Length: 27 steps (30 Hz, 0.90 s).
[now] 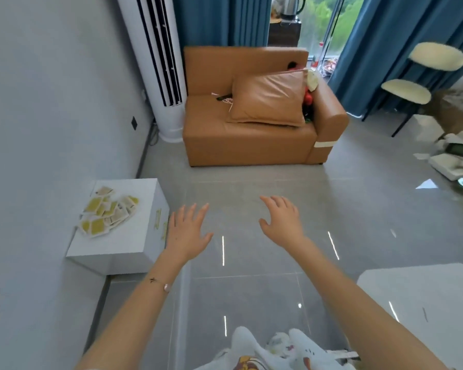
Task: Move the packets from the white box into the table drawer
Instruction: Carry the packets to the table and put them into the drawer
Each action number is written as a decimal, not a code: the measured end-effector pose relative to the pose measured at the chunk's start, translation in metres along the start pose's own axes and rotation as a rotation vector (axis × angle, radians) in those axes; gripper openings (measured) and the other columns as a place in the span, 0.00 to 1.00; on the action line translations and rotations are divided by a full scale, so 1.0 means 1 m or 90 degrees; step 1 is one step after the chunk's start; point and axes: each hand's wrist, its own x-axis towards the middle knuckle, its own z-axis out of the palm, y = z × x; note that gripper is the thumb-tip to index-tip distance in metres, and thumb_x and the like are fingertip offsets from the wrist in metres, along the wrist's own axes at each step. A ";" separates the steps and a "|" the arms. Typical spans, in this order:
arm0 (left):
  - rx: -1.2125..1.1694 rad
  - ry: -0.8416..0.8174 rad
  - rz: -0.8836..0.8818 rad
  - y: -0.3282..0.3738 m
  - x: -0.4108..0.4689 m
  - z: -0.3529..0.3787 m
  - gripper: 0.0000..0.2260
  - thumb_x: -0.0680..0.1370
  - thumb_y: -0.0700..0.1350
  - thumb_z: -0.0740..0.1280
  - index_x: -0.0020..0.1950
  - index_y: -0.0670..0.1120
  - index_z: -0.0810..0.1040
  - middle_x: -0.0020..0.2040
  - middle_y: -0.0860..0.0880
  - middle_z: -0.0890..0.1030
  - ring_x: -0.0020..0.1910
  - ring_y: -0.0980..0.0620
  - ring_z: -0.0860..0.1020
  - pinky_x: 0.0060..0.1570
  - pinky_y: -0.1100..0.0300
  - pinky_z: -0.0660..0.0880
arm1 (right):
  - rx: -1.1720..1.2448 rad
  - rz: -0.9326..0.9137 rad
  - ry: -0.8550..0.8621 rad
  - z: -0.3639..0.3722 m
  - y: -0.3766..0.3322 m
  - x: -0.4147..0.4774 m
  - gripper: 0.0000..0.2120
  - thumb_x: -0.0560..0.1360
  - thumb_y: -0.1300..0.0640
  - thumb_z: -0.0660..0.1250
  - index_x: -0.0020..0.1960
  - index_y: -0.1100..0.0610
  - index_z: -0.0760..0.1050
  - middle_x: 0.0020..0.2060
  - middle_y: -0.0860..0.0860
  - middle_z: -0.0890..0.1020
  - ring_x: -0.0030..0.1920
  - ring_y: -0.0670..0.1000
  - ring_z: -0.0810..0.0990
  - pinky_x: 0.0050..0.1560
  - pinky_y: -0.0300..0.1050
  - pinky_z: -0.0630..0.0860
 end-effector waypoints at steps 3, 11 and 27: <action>-0.028 -0.007 -0.044 -0.028 0.018 0.003 0.33 0.78 0.60 0.59 0.78 0.55 0.48 0.78 0.46 0.54 0.77 0.42 0.50 0.74 0.47 0.48 | 0.001 -0.032 -0.020 0.009 -0.019 0.037 0.28 0.76 0.50 0.64 0.74 0.50 0.61 0.70 0.51 0.68 0.72 0.55 0.62 0.70 0.50 0.58; -0.069 0.032 -0.178 -0.084 0.080 0.003 0.35 0.73 0.64 0.48 0.78 0.52 0.55 0.77 0.46 0.59 0.76 0.42 0.55 0.72 0.46 0.53 | -0.005 -0.141 -0.072 0.031 -0.052 0.146 0.28 0.76 0.51 0.64 0.74 0.51 0.62 0.70 0.51 0.68 0.72 0.55 0.62 0.71 0.51 0.58; -0.130 0.102 -0.515 -0.157 0.194 -0.008 0.37 0.70 0.67 0.43 0.77 0.52 0.58 0.75 0.46 0.63 0.75 0.41 0.57 0.71 0.45 0.55 | -0.029 -0.471 -0.180 0.058 -0.162 0.397 0.26 0.75 0.54 0.64 0.72 0.52 0.65 0.68 0.50 0.70 0.72 0.55 0.63 0.71 0.51 0.58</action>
